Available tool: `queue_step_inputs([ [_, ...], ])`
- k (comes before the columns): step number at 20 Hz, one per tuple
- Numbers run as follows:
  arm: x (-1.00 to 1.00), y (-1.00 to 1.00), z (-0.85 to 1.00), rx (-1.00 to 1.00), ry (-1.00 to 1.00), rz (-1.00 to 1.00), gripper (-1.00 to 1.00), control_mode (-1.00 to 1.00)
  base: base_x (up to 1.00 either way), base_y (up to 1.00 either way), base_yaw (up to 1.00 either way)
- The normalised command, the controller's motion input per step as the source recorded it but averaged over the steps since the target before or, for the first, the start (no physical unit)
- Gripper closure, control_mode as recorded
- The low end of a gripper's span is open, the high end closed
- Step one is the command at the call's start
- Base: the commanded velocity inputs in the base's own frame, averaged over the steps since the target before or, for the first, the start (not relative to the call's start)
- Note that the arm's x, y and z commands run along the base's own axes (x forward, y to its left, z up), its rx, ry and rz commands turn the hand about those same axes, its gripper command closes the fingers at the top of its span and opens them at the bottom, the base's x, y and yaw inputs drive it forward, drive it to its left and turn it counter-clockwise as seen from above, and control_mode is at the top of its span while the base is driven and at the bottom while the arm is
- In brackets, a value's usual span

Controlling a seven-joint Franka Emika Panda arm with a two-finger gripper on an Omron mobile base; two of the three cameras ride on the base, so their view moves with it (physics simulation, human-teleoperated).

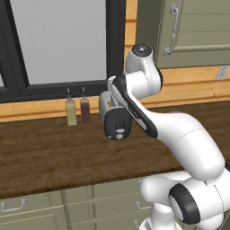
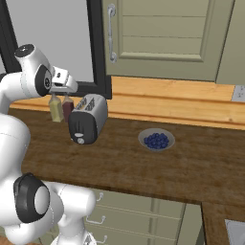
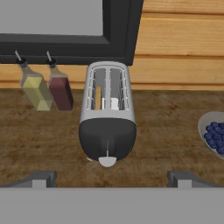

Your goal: Start the toaster. Once the lever pops up, take the bread to the plate on the dining counter.

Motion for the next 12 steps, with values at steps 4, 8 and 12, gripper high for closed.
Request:
queue_step_inputs([
  [4,0.0,0.0,0.0,0.0,0.0,0.0,-1.0,-1.0,0.0,0.0,0.0],
  [8,0.0,0.0,0.0,0.0,0.0,0.0,-1.0,-1.0,0.0,0.0,0.0],
  [12,0.0,0.0,0.0,0.0,0.0,0.0,-1.0,-1.0,0.0,0.0,0.0],
])
